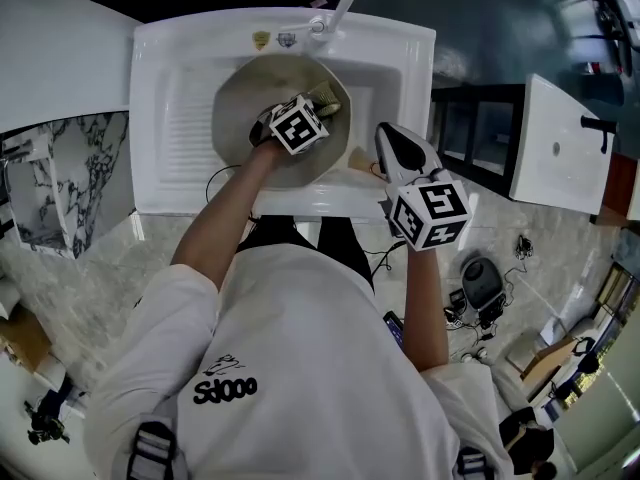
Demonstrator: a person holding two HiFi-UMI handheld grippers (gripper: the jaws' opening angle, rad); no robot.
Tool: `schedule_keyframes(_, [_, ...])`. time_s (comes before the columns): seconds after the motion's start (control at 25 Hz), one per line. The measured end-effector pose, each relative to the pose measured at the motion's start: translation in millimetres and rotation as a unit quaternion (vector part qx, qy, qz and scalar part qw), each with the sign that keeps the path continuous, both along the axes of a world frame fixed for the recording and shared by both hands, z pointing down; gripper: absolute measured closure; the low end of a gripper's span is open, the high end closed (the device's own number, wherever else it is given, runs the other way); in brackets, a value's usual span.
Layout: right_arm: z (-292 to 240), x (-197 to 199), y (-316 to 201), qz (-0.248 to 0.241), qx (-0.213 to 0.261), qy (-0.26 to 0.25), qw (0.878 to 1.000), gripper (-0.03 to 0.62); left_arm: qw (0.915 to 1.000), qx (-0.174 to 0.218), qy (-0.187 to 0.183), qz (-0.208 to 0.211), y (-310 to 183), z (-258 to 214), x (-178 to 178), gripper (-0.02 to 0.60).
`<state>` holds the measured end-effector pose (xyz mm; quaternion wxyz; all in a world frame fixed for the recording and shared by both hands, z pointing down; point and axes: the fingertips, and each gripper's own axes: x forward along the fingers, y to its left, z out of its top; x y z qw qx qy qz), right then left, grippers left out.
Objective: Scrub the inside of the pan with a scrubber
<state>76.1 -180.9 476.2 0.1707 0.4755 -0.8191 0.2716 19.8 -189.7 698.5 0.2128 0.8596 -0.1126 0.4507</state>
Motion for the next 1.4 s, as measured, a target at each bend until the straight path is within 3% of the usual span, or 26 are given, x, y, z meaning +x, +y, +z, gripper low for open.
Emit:
schedule_keyframes(0.2, [4.3, 1.2, 2.1, 0.011, -0.006, 0.001, 1.0, 0.585, 0.9968, 0.067, -0.037, -0.022, -29.9, 3.3, -17.9, 0.514])
schedule_keyframes(0.36, [6.2, -1.5, 3.7, 0.013, -0.009, 0.003, 1.0, 0.585, 0.9897, 0.116, -0.084, -0.009, -53.3, 4.9, -38.8, 0.514])
schedule_keyframes(0.52, [7.9, -5.8, 3.5, 0.009, -0.011, 0.001, 1.0, 0.586, 0.9795, 0.161, -0.121, 0.01, -69.8, -0.1, -56.9, 0.515])
schedule_keyframes(0.68, [8.5, -11.8, 2.7, 0.002, -0.011, 0.0, 1.0, 0.586, 0.9683, 0.191, -0.161, 0.0, -80.6, -0.2, -83.6, 0.515])
schedule_keyframes(0.88, [7.5, -17.9, 0.7, -0.009, -0.009, 0.0, 1.0, 0.585, 0.9685, 0.166, -0.183, -0.033, -83.7, -1.1, -106.7, 0.517])
schedule_keyframes(1.04, [8.3, -23.4, 3.0, -0.016, -0.007, -0.001, 1.0, 0.585, 0.9691, 0.148, -0.196, -0.029, -77.7, 5.1, -112.2, 0.517])
schedule_keyframes(1.16, [9.8, -25.1, 6.5, -0.02, -0.009, -0.003, 1.0, 0.586, 0.9751, 0.113, -0.191, 0.006, -61.5, 15.4, -105.3, 0.515])
schedule_keyframes(1.4, [13.5, -26.1, 12.2, -0.022, -0.014, -0.006, 1.0, 0.585, 0.975, 0.094, -0.191, 0.064, -41.2, 23.6, -93.3, 0.514])
